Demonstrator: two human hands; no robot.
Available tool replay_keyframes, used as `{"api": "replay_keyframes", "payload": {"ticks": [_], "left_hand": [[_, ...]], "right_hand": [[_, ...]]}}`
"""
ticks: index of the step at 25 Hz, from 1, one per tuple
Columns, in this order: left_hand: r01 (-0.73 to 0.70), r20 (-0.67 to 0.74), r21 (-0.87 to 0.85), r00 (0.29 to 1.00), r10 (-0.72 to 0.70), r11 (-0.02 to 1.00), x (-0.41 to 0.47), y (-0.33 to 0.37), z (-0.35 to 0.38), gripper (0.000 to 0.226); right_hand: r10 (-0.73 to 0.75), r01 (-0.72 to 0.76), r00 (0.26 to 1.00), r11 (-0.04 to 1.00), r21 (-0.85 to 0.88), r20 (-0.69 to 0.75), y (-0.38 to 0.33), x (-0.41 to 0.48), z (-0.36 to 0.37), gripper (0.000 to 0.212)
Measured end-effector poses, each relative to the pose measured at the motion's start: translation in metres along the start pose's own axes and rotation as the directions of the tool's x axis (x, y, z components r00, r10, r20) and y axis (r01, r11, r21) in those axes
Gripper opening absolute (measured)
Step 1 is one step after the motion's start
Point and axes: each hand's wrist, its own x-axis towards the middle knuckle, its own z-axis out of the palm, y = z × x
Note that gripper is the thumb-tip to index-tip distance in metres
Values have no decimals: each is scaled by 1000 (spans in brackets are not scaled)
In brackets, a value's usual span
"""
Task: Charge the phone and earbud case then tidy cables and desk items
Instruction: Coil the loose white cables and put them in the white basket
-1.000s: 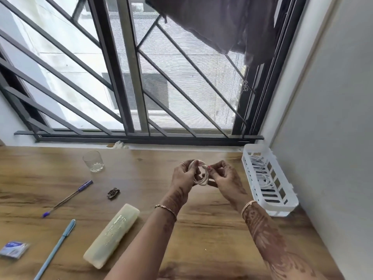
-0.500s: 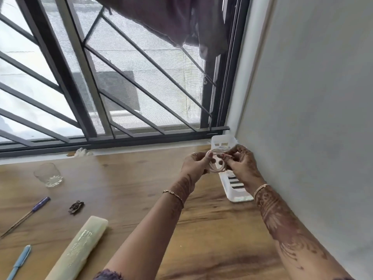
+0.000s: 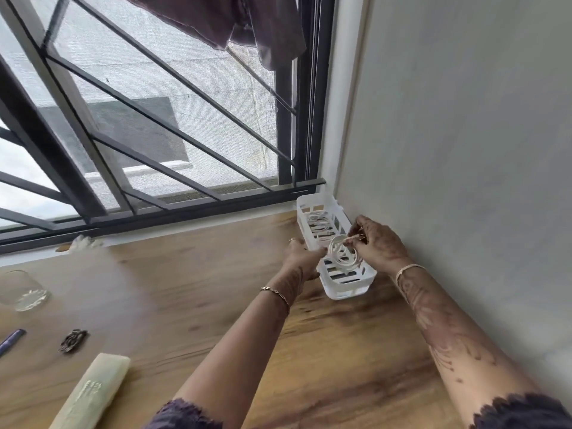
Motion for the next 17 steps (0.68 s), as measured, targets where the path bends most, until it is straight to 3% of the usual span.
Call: {"api": "replay_keyframes", "payload": {"ticks": [3, 8, 17], "left_hand": [[83, 54, -79, 995, -78, 993, 1, -3, 7, 34], [103, 73, -91, 993, -96, 991, 6, -7, 14, 38], [149, 87, -129, 987, -138, 980, 4, -8, 7, 41]], "right_hand": [[-57, 71, 995, 980, -186, 79, 4, 2, 10, 14], [-113, 160, 985, 884, -439, 133, 4, 5, 26, 13], [-152, 180, 984, 862, -473, 98, 1, 5, 31, 22]]}}
